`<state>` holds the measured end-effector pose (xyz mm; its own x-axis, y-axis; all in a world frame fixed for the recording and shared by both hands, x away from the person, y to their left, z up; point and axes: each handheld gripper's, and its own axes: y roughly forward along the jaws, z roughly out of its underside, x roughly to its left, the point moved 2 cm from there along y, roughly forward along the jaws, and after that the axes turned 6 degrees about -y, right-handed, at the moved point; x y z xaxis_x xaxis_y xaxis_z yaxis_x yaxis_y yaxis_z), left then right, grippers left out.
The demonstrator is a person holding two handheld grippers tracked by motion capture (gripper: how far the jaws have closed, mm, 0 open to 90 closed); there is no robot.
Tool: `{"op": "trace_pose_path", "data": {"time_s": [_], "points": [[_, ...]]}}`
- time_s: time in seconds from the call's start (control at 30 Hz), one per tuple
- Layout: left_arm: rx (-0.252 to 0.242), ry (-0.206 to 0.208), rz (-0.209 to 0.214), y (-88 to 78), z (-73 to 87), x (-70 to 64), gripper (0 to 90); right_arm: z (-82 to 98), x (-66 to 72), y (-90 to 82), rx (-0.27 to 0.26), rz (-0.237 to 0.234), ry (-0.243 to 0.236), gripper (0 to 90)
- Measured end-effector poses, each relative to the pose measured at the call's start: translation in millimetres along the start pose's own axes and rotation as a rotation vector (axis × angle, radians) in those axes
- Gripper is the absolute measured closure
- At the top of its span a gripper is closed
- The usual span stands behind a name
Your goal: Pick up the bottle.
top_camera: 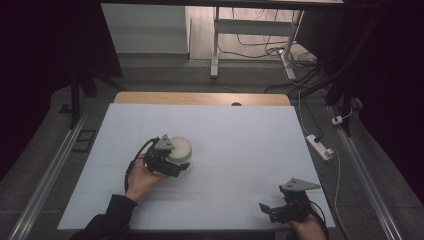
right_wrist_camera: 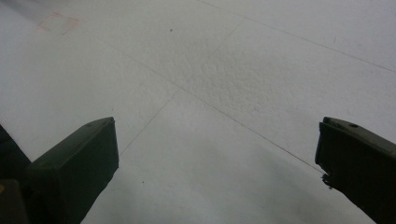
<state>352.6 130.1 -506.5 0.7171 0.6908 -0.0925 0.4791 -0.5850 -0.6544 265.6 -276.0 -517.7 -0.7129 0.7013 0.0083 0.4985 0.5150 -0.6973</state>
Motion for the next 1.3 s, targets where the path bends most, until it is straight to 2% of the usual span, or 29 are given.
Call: {"op": "trace_pose_path", "data": {"time_s": [0.67, 1.3], "points": [[-0.009, 0.063, 0.077, -5.0, -13.9, -33.1, 7.0, 0.0, 0.1, 0.0, 0.002, -0.004, -0.003, 0.0], [-0.009, 0.124, 0.152, -6.9, -19.7, -63.2, 7.0, 0.1, 0.3, -0.4, 0.000, -0.005, -0.005, 0.0]]}}
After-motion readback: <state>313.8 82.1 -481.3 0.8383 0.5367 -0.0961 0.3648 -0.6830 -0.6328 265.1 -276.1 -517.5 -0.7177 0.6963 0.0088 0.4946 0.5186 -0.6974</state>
